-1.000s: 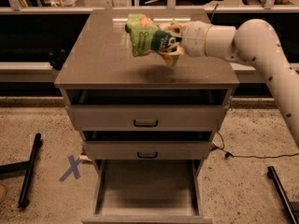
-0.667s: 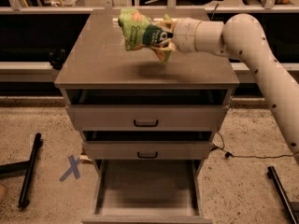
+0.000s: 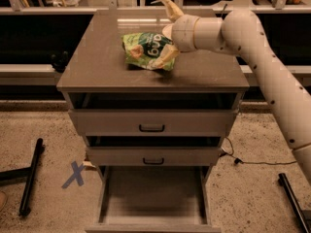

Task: Pick green rice chip bag from bottom drawer and place on counter

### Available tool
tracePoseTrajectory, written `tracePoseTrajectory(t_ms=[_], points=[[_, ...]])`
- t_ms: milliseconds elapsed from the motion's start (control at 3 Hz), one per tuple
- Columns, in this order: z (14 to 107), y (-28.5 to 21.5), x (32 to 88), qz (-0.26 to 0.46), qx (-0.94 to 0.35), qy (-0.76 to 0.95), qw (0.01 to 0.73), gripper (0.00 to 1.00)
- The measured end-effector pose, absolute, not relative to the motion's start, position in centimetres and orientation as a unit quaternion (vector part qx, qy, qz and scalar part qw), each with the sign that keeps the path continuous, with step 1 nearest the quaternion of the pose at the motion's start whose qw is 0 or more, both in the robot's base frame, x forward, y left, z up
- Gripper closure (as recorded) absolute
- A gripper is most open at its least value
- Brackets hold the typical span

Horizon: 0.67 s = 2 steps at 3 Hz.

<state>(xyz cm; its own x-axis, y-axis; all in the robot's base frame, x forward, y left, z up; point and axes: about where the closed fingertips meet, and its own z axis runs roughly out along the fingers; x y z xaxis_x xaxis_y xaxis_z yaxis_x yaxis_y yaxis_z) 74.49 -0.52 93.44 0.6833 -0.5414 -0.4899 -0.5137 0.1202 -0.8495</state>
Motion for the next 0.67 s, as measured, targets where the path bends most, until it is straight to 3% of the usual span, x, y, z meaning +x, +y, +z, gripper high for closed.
tracePoseTrajectory(t_ms=[667], points=[[95.7,-7.3,70.4,-0.029,-0.619,0.417,0.665,0.00]])
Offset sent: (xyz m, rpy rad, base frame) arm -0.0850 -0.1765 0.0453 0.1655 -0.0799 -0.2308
